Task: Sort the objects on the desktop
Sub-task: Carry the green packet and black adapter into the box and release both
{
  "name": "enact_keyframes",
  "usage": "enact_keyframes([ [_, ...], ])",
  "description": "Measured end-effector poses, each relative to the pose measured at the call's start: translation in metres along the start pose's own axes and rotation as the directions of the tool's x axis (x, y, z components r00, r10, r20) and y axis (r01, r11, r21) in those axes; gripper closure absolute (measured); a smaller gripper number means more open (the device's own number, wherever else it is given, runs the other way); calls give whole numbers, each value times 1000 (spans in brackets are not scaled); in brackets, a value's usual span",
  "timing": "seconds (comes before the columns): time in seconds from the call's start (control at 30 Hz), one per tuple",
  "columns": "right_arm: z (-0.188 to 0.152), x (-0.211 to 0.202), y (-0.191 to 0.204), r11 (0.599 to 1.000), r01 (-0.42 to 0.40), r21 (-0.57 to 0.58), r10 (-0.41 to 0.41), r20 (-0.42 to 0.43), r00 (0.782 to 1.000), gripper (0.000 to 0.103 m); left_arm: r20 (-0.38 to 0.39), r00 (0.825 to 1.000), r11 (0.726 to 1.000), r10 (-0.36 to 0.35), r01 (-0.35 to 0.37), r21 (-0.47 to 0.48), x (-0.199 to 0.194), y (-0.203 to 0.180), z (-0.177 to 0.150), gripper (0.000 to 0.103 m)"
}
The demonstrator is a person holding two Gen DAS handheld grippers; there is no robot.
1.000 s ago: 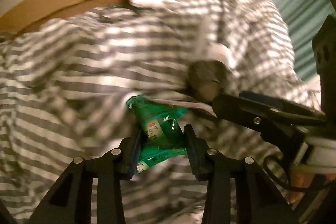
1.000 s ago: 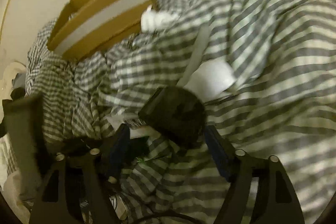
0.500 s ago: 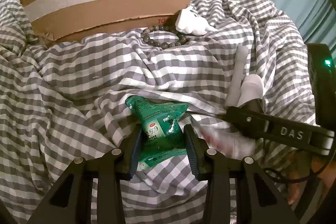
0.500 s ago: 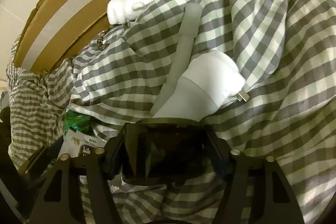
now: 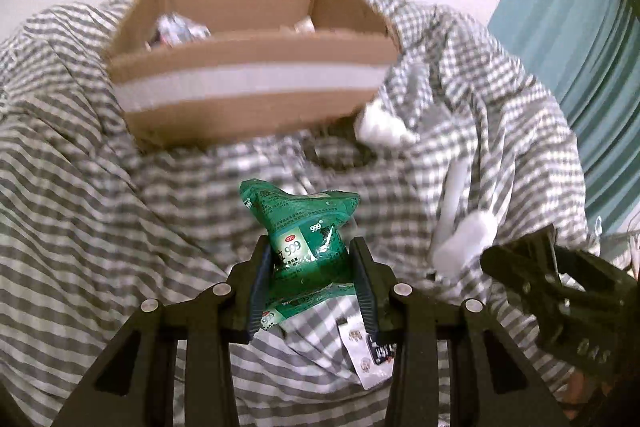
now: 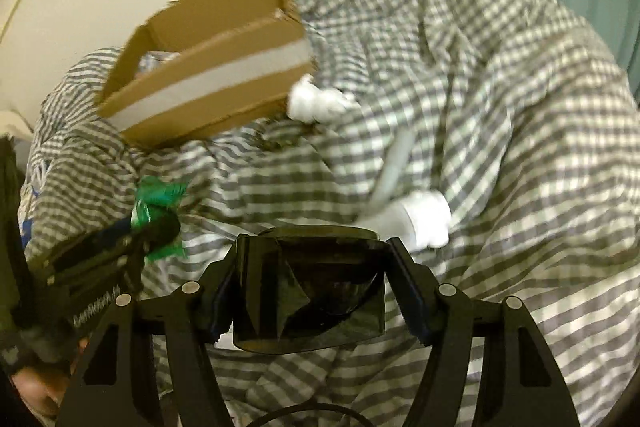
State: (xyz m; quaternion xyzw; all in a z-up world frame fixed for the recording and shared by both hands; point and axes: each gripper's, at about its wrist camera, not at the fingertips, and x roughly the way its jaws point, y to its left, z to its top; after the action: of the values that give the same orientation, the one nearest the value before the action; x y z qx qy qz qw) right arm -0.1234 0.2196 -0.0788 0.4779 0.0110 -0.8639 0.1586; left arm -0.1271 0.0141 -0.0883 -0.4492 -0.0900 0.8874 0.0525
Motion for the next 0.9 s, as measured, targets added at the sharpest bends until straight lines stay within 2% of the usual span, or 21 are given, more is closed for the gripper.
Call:
enact_keyframes([
  [0.17,15,-18,26,997,-50,-52,53,54,997,37,67,997,999,31,-30,-20,-15,15,22,63],
  [0.27,28,-22,42,993,-82,-85,89,76,993,37,80,996,999,35,-32,-42,-21,28,37,63],
  [0.37,49,-27,56,987,-123,-107,134,105,985,37,105,994,996,34,-24,-91,-30,44,59,63],
  [0.5,81,-28,72,975,-180,-130,198,143,970,37,164,985,995,57,-42,-92,-39,58,93,63],
  [0.6,113,-17,85,966,-217,-142,239,162,957,37,210,975,994,77,-58,-95,-39,66,125,63],
  [0.7,146,1,95,959,-235,-155,261,175,949,37,229,968,992,107,-89,-85,-23,73,160,63],
  [0.8,177,27,102,958,-249,-141,272,177,946,37,226,965,991,130,-121,-56,-2,77,186,63],
  [0.9,201,62,101,961,-258,-102,271,146,952,37,194,968,988,157,-152,-40,28,84,202,63],
])
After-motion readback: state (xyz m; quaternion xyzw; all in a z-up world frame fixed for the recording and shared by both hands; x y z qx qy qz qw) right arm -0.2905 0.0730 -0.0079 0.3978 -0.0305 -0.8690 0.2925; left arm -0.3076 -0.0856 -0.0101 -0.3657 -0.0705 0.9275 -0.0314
